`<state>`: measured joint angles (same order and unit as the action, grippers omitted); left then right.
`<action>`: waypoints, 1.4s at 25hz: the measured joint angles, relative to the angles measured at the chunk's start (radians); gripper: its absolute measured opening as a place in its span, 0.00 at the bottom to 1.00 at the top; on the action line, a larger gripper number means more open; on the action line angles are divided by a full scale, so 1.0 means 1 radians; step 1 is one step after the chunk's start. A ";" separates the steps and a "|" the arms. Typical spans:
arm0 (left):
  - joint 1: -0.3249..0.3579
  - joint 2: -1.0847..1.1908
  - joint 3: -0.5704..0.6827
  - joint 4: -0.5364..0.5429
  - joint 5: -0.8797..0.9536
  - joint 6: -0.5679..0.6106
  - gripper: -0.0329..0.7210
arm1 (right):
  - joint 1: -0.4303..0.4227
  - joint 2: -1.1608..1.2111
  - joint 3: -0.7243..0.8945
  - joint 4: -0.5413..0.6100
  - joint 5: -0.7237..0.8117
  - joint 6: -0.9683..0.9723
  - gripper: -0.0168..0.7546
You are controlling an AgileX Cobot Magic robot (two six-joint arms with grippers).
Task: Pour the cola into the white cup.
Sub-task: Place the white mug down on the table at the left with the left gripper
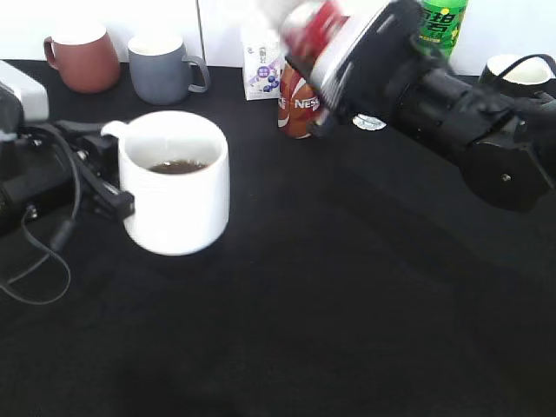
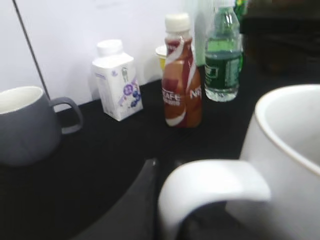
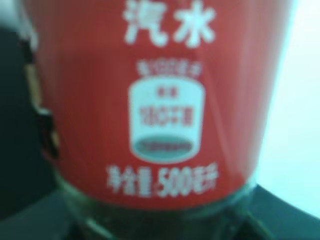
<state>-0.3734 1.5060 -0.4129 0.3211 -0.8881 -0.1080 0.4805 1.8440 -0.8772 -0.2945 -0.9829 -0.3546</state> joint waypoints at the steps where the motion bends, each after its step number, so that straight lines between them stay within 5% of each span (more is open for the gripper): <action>1: 0.000 0.000 0.000 -0.027 -0.003 0.000 0.11 | 0.000 0.000 0.000 0.000 0.000 0.174 0.52; 4: 0.005 0.019 0.000 -0.131 -0.035 0.000 0.11 | 0.000 0.000 0.000 0.004 -0.019 0.465 0.52; 10: 0.089 0.242 -0.045 -0.218 -0.227 0.001 0.11 | 0.000 -0.104 0.155 0.204 -0.045 0.421 0.52; 18: 0.091 0.591 -0.589 -0.219 -0.006 0.067 0.11 | 0.000 -0.242 0.441 0.525 -0.159 0.329 0.52; 23: 0.092 0.772 -0.820 -0.234 0.019 0.051 0.11 | 0.000 -0.243 0.450 0.577 -0.188 0.323 0.52; 25: 0.092 0.778 -0.825 -0.235 0.018 0.051 0.15 | 0.000 -0.243 0.450 0.580 -0.188 0.321 0.52; 29: 0.092 0.747 -0.788 -0.227 0.011 0.051 0.40 | 0.000 -0.243 0.450 0.582 -0.188 0.320 0.52; 35: 0.092 0.586 -0.502 -0.225 -0.098 0.051 0.42 | -0.003 -0.239 0.447 0.650 -0.189 0.248 0.52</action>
<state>-0.2814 2.0919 -0.9152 0.0957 -0.9861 -0.0575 0.4772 1.6053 -0.4299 0.3557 -1.1724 -0.1062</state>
